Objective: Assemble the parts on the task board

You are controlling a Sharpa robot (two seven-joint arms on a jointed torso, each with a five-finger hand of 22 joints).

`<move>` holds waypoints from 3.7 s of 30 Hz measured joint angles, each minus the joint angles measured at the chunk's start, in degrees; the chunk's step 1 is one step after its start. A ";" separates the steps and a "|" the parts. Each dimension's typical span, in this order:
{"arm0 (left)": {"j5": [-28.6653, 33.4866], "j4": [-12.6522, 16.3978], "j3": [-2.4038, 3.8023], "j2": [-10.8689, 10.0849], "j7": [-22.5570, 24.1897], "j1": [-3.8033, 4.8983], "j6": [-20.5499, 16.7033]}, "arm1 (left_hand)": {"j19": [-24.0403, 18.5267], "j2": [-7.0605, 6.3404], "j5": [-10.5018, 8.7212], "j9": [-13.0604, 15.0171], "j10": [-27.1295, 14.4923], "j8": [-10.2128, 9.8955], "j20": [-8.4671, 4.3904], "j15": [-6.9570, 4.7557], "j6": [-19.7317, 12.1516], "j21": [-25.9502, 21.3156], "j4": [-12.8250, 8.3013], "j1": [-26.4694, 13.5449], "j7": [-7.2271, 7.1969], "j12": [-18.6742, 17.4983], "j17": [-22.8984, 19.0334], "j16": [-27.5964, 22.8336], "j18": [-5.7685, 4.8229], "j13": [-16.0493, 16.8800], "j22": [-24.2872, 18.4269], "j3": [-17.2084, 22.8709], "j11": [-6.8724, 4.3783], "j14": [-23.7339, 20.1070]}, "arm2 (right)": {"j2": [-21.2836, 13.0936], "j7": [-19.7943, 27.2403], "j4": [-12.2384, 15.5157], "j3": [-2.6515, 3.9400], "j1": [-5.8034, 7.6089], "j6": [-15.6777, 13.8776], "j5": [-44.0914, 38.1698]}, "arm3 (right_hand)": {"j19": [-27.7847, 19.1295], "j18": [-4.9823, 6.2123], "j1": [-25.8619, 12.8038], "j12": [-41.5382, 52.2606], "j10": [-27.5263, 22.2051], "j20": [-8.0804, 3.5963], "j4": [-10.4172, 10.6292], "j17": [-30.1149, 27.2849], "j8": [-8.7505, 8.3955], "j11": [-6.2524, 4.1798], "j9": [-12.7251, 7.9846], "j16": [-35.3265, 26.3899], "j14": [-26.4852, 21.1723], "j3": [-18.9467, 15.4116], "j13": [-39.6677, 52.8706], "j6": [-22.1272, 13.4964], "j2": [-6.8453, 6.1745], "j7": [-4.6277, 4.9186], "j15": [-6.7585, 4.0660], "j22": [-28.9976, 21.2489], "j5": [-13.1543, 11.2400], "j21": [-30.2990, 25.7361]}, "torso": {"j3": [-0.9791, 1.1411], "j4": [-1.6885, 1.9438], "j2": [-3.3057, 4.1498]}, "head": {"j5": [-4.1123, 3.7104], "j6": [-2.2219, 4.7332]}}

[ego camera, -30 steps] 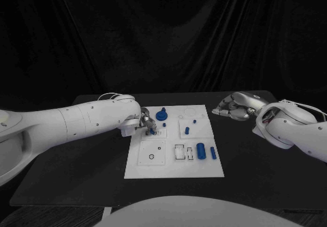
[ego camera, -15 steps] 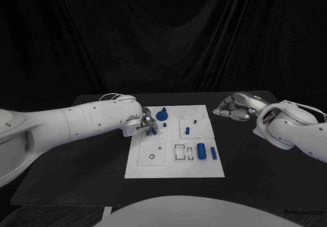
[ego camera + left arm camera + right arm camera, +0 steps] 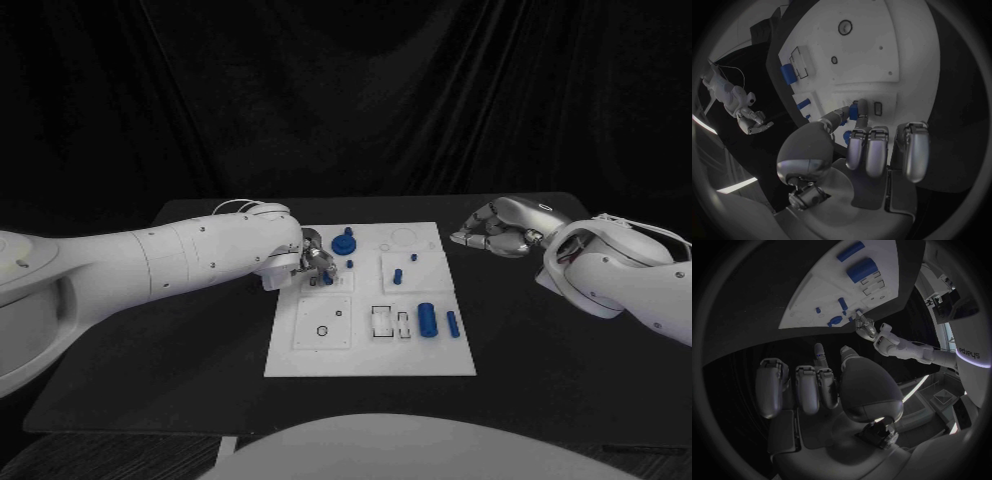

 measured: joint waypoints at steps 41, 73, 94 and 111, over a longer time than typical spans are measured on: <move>0.16 -0.49 0.07 0.10 -0.39 -0.51 1.05 | -0.40 -1.24 -17.72 -0.58 -0.02 -3.02 0.40 0.03 0.87 -1.68 11.15 -3.29 0.21 0.00 -0.01 0.00 0.00 0.00 0.00 -12.60 0.39 0.03 | 0.02 0.00 -0.19 0.00 -0.31 0.11 0.00 | 0.00 0.00 -0.01 0.00 0.00 0.00 0.00 0.00 0.00 0.00 -0.01 -0.21 0.00 0.00 0.02 0.00 0.00 0.00 0.00 -0.01 0.43 -0.23 | 0.03 -0.03 0.00 | 0.27 0.00; 0.14 0.95 0.19 -0.99 -0.26 -0.45 1.42 | -1.25 -0.77 -16.82 7.61 0.00 0.70 0.82 0.62 -3.29 -2.99 12.91 1.58 0.77 0.00 -0.02 0.00 0.00 0.00 0.03 -19.27 0.83 0.21 | 0.02 0.00 -0.27 0.00 -0.37 0.40 0.00 | 0.00 0.00 -0.01 0.00 0.00 0.00 0.00 0.00 0.00 0.00 0.03 -0.20 0.00 0.00 0.01 0.00 0.00 0.00 0.00 0.03 0.43 -0.23 | 0.03 -0.03 0.02 | 0.57 0.00; -4.05 5.73 -0.07 -3.72 1.35 -0.89 -3.45 | -1.75 -0.85 -16.14 9.32 0.00 0.78 1.33 1.23 -9.00 -4.38 11.91 4.31 2.21 0.00 -0.02 0.00 0.00 0.00 0.02 -20.78 1.64 0.00 | -0.03 0.00 -0.31 0.00 -0.43 0.63 0.00 | 0.00 0.00 -0.01 0.00 0.00 0.00 0.00 0.00 0.00 0.00 0.01 -0.18 0.00 0.00 0.00 0.00 0.00 0.00 0.00 0.01 0.43 -0.23 | 0.03 -0.01 -0.01 | 0.65 0.00; -4.76 6.10 -0.04 -4.07 1.82 -1.15 -4.38 | -2.16 0.23 -11.86 9.45 -0.01 1.03 1.74 1.64 -9.80 -5.21 10.90 7.04 2.42 0.00 -0.02 0.00 0.95 0.00 0.01 -20.39 2.04 0.00 | -0.04 -0.02 -0.39 0.00 -0.66 0.84 0.00 | 0.00 0.00 -0.01 0.00 0.00 0.00 0.00 0.00 0.00 0.00 0.01 -0.18 0.00 0.00 0.00 -0.21 0.00 0.21 0.00 0.01 0.43 -0.23 | 0.03 -0.03 -0.02 | 0.66 0.00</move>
